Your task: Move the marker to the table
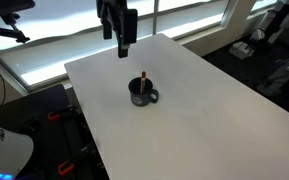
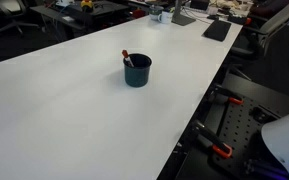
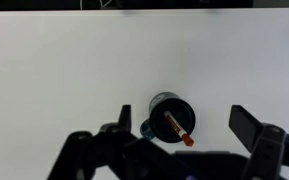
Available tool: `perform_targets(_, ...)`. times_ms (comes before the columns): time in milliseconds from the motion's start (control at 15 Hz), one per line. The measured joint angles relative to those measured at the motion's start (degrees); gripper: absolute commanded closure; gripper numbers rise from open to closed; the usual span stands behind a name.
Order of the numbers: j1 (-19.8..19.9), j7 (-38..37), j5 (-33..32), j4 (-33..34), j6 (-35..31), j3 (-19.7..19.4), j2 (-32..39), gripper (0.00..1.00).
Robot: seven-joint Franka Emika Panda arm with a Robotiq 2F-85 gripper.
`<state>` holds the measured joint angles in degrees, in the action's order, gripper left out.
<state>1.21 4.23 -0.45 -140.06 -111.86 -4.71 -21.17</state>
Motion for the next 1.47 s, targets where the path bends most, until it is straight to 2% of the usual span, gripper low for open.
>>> perform_targets(1000,0.1,0.0,0.0,0.3,0.0,0.0,0.4,0.0)
perform_targets(1200,0.2,0.0,0.0,2.6,0.0,0.0,2.7,0.0)
perform_targets(1467,0.1,0.8,0.0,9.1,0.1,0.0,8.8,0.0)
